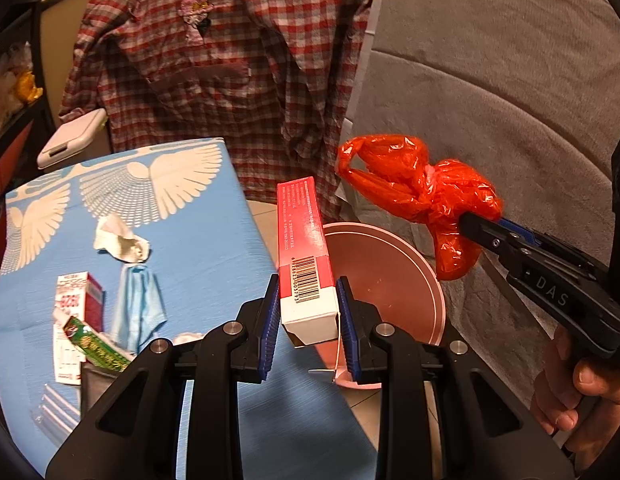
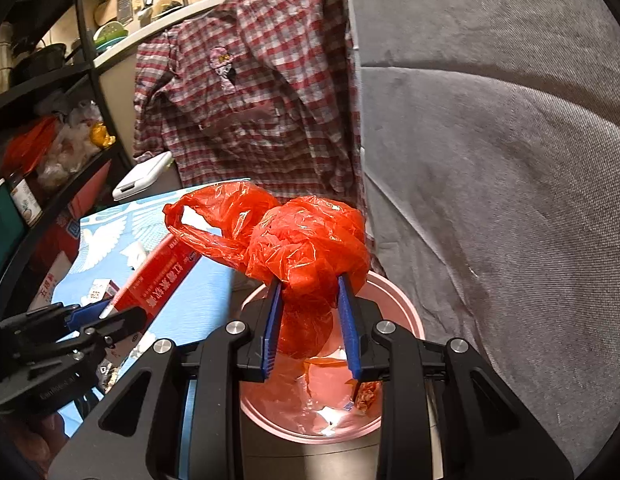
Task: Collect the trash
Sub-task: 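Drop the red box into the bucket with the left gripper while the right gripper drops the red bags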
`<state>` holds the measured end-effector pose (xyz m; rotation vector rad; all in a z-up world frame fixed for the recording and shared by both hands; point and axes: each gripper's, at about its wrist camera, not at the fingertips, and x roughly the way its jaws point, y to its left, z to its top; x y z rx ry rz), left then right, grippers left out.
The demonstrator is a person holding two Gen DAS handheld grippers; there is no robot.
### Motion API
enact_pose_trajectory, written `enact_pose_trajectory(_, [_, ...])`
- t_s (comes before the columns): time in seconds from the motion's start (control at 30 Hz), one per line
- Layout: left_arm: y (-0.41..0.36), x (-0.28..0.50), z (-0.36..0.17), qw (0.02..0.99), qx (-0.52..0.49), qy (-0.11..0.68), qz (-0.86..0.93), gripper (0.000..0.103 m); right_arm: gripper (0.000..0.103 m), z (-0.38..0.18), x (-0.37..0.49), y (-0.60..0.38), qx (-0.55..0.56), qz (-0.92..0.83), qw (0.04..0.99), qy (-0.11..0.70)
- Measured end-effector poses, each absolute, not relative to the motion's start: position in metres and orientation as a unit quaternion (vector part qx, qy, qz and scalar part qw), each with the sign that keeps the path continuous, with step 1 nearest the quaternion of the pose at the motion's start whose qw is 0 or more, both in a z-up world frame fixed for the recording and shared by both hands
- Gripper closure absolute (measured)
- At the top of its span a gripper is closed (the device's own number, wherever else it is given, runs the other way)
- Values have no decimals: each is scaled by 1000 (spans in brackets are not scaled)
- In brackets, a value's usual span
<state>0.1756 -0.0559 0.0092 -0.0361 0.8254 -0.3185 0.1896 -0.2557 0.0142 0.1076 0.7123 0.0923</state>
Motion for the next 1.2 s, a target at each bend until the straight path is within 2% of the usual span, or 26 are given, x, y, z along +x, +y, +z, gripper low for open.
enact_pose_trajectory(0.67, [-104,204,-28,892,-7,426,-151,78,74,-11,215,-268,41,3,928,371])
enact_pose_trajectory(0.8, [-105,207,-31,889,-9,431,-152,78,72,-15,216,-266,38,0,926,375])
enact_pose_trajectory(1.03, [-102,208,-28,890,-17,429,-154,77,59,-15,217,-267,37,-5,926,377])
enact_pose_trajectory(1.2, [-97,203,-22,894,-18,421,-152,77,58,-15,215,-267,36,-5,927,374])
